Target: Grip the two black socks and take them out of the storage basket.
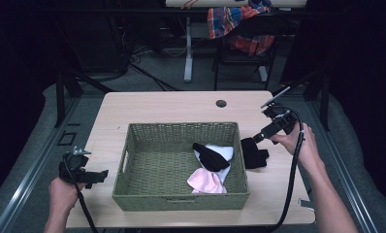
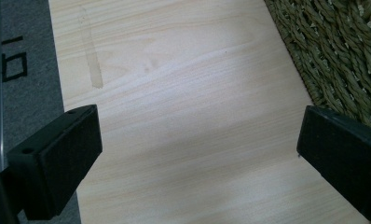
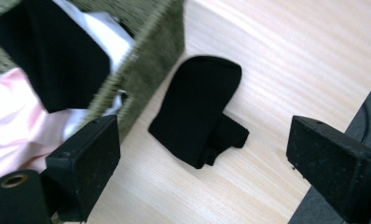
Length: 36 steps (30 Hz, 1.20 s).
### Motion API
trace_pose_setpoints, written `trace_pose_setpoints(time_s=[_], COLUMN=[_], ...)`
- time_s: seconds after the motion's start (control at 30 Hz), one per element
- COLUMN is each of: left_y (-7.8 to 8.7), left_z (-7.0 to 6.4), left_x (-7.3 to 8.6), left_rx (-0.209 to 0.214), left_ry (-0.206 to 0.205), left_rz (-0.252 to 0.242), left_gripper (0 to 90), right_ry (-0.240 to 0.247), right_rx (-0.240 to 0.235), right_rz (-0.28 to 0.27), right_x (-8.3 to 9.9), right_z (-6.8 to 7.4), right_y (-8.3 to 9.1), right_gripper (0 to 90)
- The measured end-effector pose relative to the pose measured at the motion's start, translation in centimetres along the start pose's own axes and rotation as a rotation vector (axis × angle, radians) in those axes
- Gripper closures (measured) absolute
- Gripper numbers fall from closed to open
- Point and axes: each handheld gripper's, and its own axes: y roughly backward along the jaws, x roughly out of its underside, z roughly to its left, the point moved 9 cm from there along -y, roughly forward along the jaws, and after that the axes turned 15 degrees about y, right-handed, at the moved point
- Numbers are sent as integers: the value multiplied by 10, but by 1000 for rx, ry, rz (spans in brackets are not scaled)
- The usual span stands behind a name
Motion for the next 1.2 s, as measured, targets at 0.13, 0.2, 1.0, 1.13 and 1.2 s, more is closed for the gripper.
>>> trace_pose_setpoints(time_s=[0.13, 0.2, 1.0, 1.13, 1.2], left_y=[0, 0, 2, 0, 0], left_z=[0, 0, 1, 0, 0], left_x=[0, 0, 0, -1, -1], left_rx=[0, 0, 3, 6, 7], left_ry=[-2, -3, 6, 0, -2], left_rz=[2, 2, -10, -8, -5], left_gripper=[2, 2, 2, 2, 2], right_ry=[50, 77, 230, 252, 260], right_rx=[-5, -5, -123, -137, -139], right_rz=[-38, -52, -99, -54, -29], right_x=[-14, -21, -89, -90, -90], right_z=[16, 24, 93, 102, 107], right_y=[16, 22, -6, -22, -32], right_gripper=[42, 31, 0, 10, 28])
